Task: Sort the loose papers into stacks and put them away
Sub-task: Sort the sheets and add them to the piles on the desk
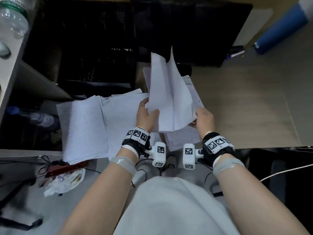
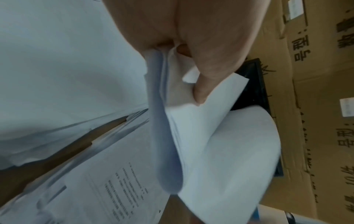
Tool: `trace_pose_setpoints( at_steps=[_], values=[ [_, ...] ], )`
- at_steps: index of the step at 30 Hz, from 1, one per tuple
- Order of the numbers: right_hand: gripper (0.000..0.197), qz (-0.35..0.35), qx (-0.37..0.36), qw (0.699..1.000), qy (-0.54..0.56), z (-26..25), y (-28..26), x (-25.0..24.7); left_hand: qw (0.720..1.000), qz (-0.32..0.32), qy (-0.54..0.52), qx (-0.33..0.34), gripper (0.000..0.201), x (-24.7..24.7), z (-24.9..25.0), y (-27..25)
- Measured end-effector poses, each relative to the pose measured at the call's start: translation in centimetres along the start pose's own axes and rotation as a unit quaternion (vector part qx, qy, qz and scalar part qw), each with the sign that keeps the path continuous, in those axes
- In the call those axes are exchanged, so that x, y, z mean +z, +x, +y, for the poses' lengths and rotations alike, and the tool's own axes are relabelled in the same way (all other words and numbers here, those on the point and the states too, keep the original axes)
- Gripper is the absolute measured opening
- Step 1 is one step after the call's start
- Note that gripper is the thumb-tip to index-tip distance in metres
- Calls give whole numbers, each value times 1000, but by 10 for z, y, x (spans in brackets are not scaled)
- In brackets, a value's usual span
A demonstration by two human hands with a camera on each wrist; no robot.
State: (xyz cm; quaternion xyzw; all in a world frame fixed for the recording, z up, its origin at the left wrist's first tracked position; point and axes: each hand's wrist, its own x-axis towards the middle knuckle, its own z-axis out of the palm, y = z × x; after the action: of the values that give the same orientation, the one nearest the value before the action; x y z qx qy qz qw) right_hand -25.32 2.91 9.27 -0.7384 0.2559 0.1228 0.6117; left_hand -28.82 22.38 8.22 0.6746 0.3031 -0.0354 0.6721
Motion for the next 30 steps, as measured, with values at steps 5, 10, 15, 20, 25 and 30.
trace_pose_setpoints(
  at_steps=[5,10,15,20,25,30],
  values=[
    [19,30,142,987,65,20,9,-24,999,-22,23,-3,33,-5,-6,5],
    [24,-38,52,993,-103,21,11,-25,995,-85,39,-28,30,1,-3,3],
    [40,-66,-1,977,-205,30,30,-25,993,-37,103,-34,28,8,-25,13],
    [56,-114,-10,958,-262,34,59,-13,978,108,177,-30,19,15,-41,17],
    [54,-211,-18,939,-272,39,79,28,957,270,105,-17,17,-27,-47,10],
    [51,-270,-1,920,-285,61,62,87,937,343,57,-21,18,-82,-58,-3]
  ],
)
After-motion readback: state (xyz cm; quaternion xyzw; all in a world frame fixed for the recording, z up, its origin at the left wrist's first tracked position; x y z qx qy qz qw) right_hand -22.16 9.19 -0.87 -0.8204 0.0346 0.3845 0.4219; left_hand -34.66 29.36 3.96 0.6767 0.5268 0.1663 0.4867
